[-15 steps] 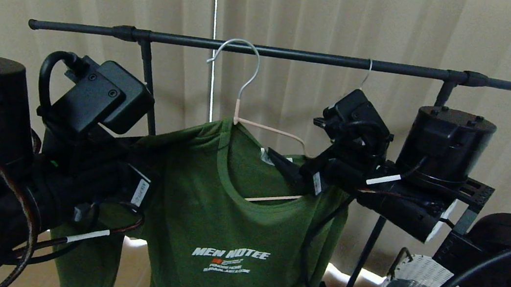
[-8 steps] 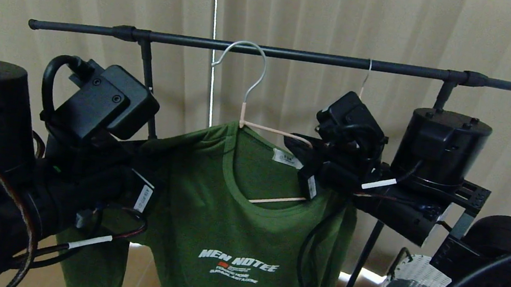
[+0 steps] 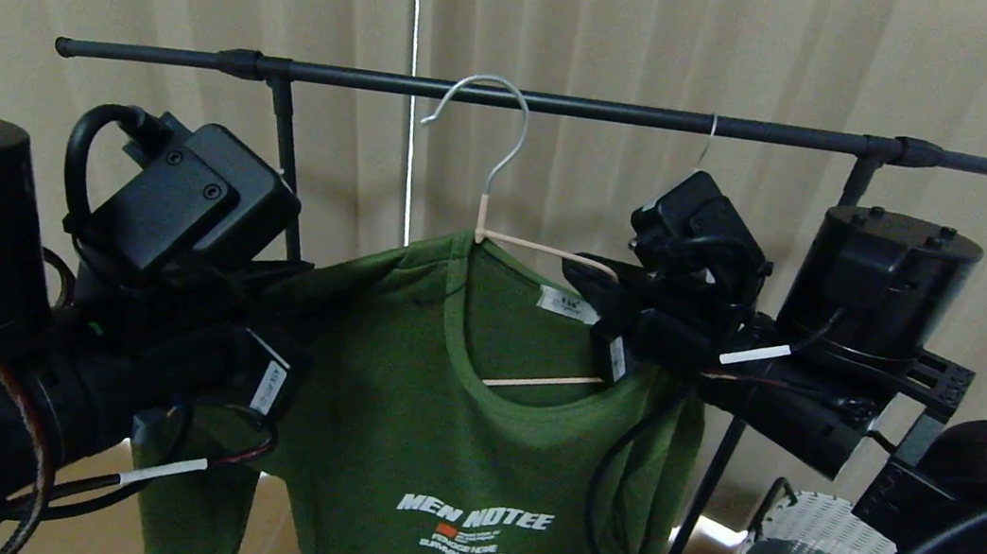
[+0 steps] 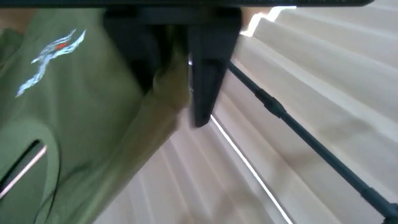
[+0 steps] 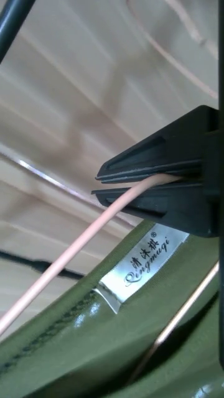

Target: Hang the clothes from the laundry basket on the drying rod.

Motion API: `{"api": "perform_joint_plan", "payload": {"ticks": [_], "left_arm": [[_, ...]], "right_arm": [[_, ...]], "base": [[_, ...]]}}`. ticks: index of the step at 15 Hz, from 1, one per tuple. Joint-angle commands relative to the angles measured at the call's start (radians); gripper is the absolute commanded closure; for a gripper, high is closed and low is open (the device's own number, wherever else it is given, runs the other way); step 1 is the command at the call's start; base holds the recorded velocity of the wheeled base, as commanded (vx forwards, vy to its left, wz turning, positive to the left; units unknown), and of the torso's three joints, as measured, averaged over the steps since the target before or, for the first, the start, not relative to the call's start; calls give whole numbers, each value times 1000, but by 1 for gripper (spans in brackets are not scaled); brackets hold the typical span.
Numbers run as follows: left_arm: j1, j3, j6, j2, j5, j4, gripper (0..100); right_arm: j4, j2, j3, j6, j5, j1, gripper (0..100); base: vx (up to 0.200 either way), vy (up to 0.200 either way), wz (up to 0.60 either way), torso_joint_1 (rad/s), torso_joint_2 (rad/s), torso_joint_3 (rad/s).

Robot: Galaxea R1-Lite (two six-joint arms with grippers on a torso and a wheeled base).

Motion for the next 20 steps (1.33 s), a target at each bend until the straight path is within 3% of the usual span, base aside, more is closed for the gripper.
{"api": "perform_joint_plan", "payload": {"ticks": [1, 6, 13, 20], "left_arm": [[1, 16, -1, -25, -14, 1, 0], [16, 116, -29, -123, -45, -10, 0], [173, 239, -29, -195, -146, -13, 0], [186, 226, -24, -145, -149, -13, 0]], "right_arm": [[1, -33, 16, 0, 0, 0, 100], [-2, -87, 70, 2, -79, -45, 100], [-5, -236, 173, 28, -72, -127, 100], [-5, -277, 188, 32, -60, -121, 100]], "base": [[0, 0, 0, 0, 0, 0], [0, 0, 0, 0, 0, 0], [0, 0, 0, 0, 0, 0], [0, 0, 0, 0, 0, 0]]}}
